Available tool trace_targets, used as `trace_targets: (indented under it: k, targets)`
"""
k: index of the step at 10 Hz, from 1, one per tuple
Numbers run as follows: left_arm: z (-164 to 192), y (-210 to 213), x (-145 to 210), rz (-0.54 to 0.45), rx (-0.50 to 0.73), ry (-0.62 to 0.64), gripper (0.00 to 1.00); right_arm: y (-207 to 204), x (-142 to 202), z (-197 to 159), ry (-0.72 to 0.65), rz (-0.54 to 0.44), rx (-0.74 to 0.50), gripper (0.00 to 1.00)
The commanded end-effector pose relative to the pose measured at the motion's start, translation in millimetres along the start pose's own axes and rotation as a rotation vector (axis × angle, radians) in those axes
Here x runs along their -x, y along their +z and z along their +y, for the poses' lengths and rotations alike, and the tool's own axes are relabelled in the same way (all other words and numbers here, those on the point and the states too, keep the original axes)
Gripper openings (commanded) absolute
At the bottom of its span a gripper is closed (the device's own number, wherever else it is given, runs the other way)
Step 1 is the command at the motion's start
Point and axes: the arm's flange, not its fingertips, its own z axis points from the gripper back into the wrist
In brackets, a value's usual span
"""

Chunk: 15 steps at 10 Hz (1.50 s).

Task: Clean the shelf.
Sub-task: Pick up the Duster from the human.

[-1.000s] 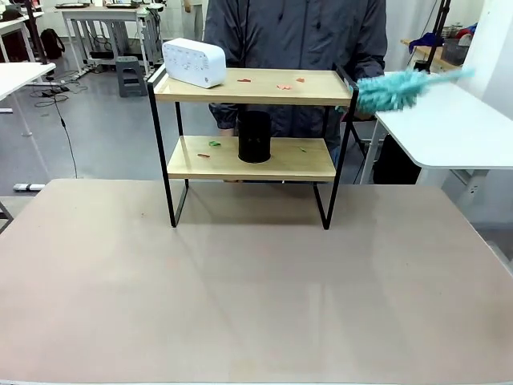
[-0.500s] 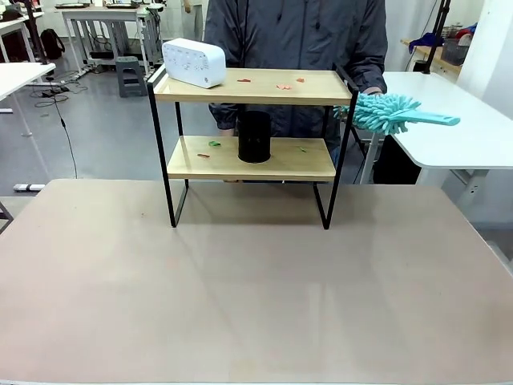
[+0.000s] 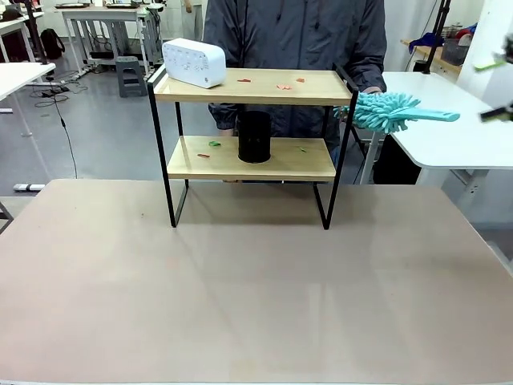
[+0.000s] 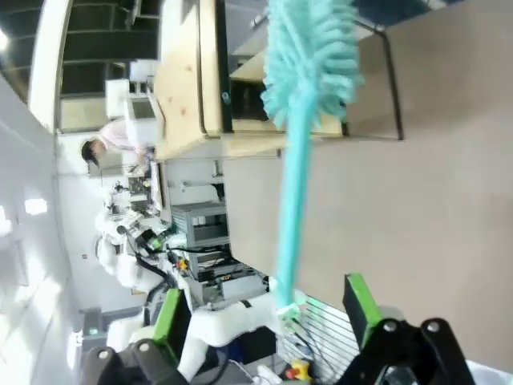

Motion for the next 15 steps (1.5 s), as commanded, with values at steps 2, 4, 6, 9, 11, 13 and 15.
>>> trace_targets:
  k: [2, 4, 6, 9, 11, 13, 15]
  targets:
    - [-1, 0, -1, -0.010, 0.017, -0.023, 1.00, -52, -45, -2, -0.096, 0.009, 0.065, 1.00]
    - [-1, 0, -1, -0.010, 0.017, -0.023, 1.00, -66, -46, -15, -0.154, 0.074, 0.068, 1.00]
    - [-1, 0, -1, -0.010, 0.017, -0.023, 1.00, -74, -43, -21, -0.162, 0.068, 0.045, 1.00]
    - [-1, 0, -1, -0.010, 0.017, -0.023, 1.00, -78, -45, -28, -0.172, 0.056, 0.036, 1.00]
    - [-1, 0, -1, -0.010, 0.017, -0.023, 1.00, -82, -45, -30, -0.168, 0.054, 0.037, 0.40]
    - [-1, 0, -1, -0.010, 0.017, -0.023, 1.00, -83, -46, -31, -0.170, 0.040, 0.029, 0.00]
    - [-1, 0, -1, -0.010, 0.017, -0.023, 1.00, -81, -46, -33, -0.169, 0.029, 0.026, 0.13]
